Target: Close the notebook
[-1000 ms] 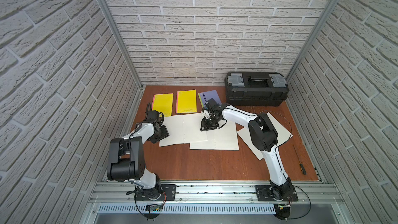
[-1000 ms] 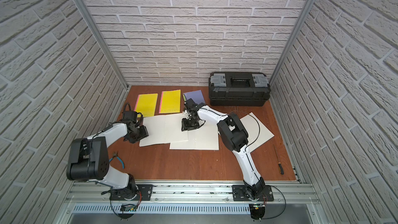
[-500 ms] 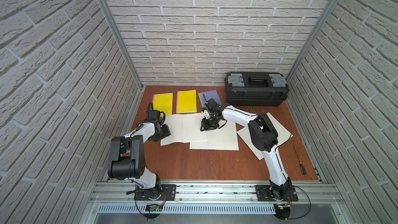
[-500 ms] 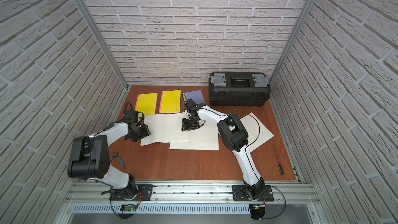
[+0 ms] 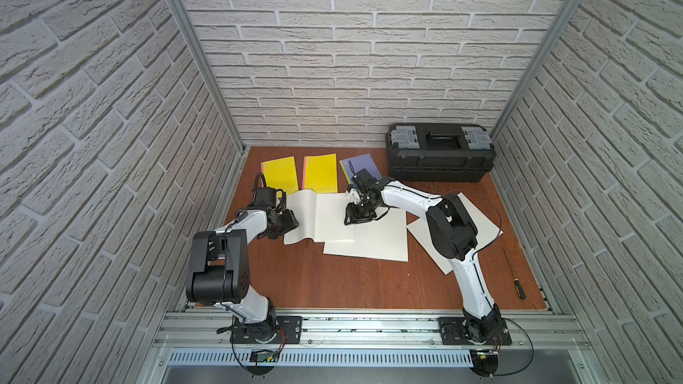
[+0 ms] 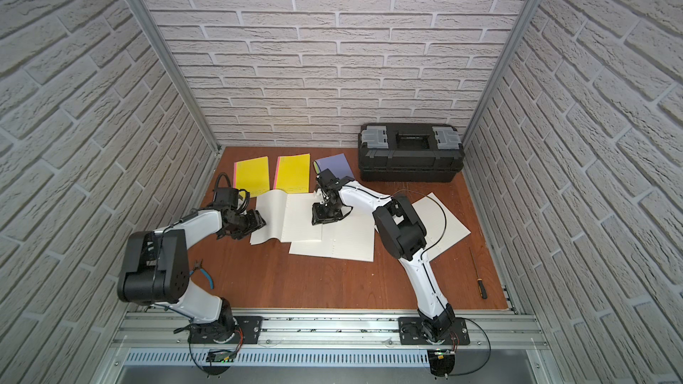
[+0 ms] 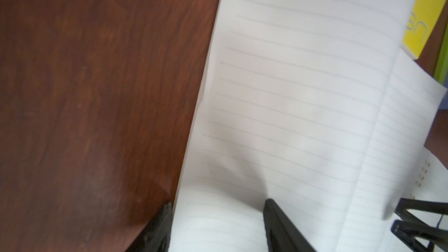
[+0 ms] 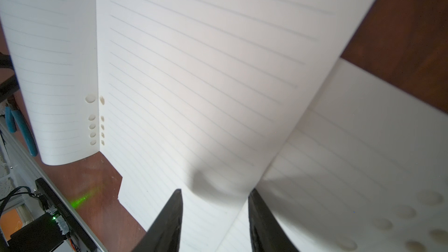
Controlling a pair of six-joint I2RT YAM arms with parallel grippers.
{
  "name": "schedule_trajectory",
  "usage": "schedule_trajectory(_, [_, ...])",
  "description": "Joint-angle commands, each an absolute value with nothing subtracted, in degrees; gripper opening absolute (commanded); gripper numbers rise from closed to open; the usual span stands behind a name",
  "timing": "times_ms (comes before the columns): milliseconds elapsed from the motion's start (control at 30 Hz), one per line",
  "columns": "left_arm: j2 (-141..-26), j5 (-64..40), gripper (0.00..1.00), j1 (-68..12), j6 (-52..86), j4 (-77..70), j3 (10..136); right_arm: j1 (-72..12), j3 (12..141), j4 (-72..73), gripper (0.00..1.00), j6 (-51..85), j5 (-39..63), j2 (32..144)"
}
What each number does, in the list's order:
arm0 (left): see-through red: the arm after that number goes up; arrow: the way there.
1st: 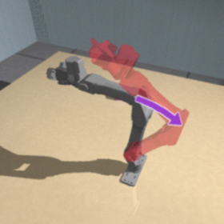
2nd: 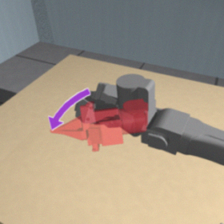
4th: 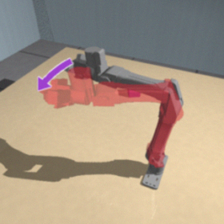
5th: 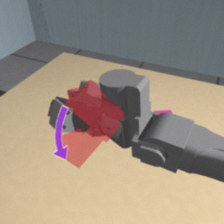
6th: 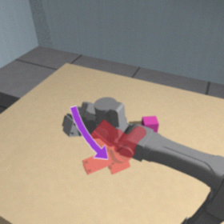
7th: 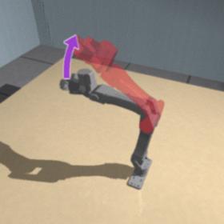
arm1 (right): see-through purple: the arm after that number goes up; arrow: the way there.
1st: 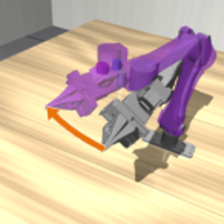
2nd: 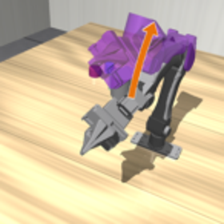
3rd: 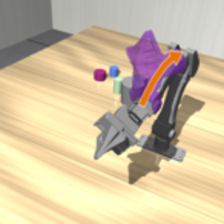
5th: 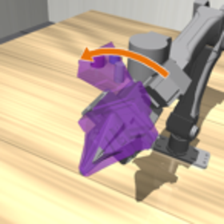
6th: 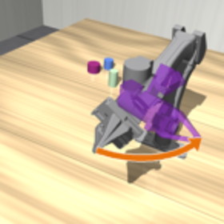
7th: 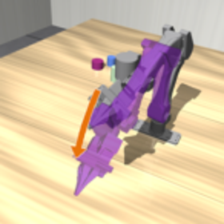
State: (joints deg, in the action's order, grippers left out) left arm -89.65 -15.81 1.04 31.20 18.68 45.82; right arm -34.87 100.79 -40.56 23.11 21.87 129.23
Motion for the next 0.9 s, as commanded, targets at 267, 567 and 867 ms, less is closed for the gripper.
schedule_trajectory(267, [-90.7, -24.7, 0.61, -1.8, 30.9, 15.3, 44.2, -36.3, 98.8, -42.0, 0.45, 22.5, 22.2, 128.9])
schedule_trajectory(567, [-89.2, -27.9, 0.61, -2.7, 31.0, 11.6, 43.2, -36.3, 97.9, -41.6, 0.44, 22.6, 22.2, 128.6])
schedule_trajectory(867, [-85.9, -32.1, 0.62, -4.1, 30.9, 8.4, 43.6, -36.3, 96.7, -40.8, 0.44, 23.0, 22.1, 127.9])
